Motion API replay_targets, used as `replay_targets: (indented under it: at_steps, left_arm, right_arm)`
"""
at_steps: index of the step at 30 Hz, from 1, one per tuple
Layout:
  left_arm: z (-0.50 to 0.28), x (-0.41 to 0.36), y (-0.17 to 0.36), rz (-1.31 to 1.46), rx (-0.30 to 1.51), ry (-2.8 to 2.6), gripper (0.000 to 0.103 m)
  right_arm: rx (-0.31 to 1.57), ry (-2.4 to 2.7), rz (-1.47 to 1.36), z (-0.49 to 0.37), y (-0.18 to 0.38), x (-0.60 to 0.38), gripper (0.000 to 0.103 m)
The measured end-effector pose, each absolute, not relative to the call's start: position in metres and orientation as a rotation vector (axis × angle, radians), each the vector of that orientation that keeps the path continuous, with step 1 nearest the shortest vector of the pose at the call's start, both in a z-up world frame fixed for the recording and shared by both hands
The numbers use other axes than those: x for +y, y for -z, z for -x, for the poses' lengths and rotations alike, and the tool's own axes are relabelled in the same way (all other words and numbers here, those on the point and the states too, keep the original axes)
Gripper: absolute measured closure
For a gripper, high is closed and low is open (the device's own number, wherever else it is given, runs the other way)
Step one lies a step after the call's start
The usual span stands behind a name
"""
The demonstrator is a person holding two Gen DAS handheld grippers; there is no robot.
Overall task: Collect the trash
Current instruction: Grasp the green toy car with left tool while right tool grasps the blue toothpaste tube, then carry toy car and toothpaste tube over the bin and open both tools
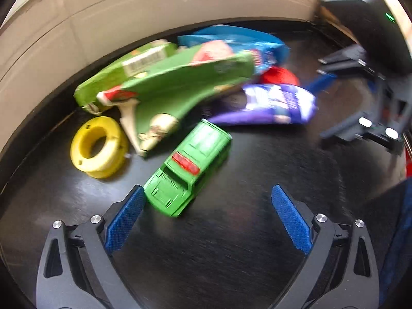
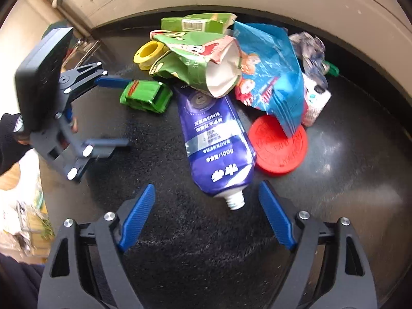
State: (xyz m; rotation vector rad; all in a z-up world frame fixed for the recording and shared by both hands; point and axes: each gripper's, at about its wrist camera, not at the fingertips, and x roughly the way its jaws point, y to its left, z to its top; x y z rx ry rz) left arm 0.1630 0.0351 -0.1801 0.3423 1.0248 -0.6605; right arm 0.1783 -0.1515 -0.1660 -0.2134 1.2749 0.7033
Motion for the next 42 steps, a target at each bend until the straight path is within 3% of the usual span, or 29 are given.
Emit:
replay_targets:
  at_steps: [7,11,14,16,17,30,42]
  left_arm:
    - [-0.170,0.025,0.182,-0.425,0.970,0.645,0.007]
    - [-0.175,0.018,0.181,-0.450,0.956,0.680,0.011]
    - [-0.175,0.012,0.178,-0.421,0.973,0.696,0.028]
    - [-0.171,0.007,0.174,-0.404,0.972,0.667,0.061]
    - [-0.169,0.004,0.172,-0.398,0.981,0.650,0.069]
    - [-0.089,0.010,0.119,-0.091,1.048,0.330,0.070]
    - [-0.011,-0.009,0.103,-0.050,1.050,0.219,0.070]
  right_arm:
    - [1.191,-0.731,0.390,-0.182,0.171,-0.126,0.023]
    - [1.144,-0.738,0.450,-0.185,0.172,-0.114,0.037]
    - [1.121,-0.737,0.478,-0.184,0.171,-0.106,0.051]
    - [1.126,-0.728,0.475,-0.183,0.171,-0.105,0.051]
    - [1.128,-0.726,0.471,-0.181,0.171,-0.106,0.051]
    - [1.124,-0.619,0.320,-0.086,0.128,-0.149,0.051]
    - [1.073,-0.548,0.236,-0.020,0.097,-0.190,0.051]
